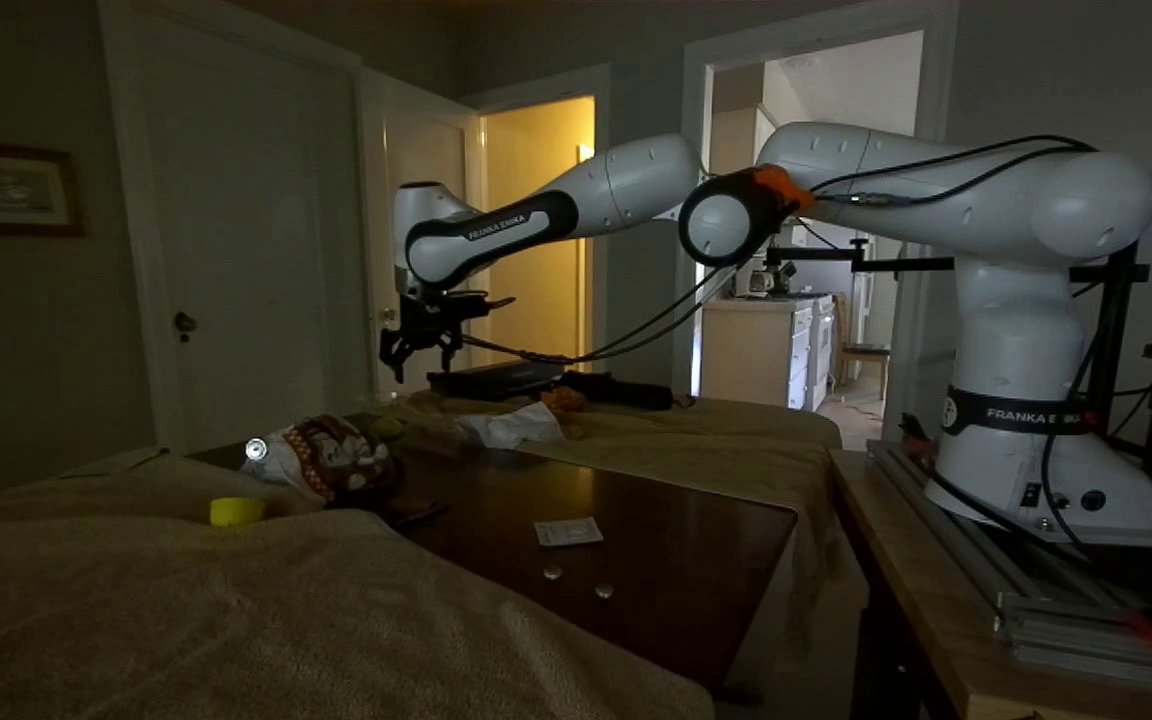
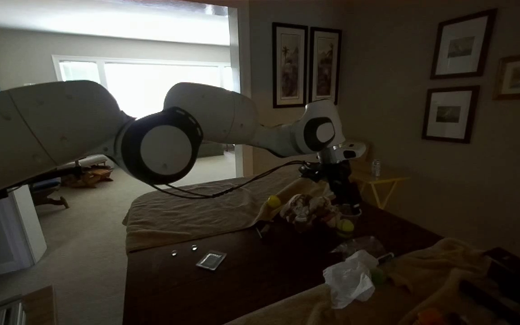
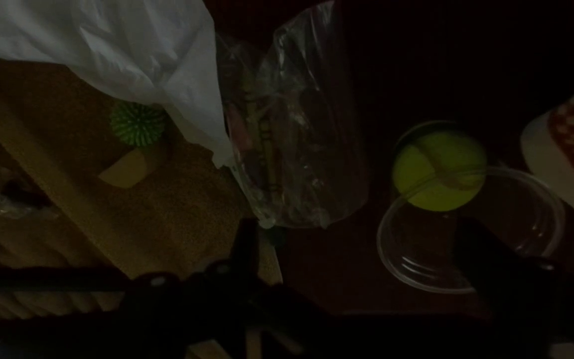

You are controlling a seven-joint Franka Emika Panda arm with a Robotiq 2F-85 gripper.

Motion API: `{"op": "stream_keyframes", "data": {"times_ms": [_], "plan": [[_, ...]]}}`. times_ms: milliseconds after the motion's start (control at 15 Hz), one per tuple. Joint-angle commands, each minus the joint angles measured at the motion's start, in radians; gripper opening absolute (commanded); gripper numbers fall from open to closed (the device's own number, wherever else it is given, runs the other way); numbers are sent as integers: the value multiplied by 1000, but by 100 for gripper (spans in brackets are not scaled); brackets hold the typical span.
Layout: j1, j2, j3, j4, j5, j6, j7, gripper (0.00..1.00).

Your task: Pick up the cup and move it to the right

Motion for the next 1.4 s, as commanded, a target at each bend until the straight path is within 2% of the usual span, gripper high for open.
{"op": "stream_keyframes", "data": {"times_ms": [0,733,1333], "plan": [[-10,-5,1,-12,2,20,1,100],[-45,21,72,-25,17,74,-92,100],[-42,34,80,-20,6,61,-107,100]]}}
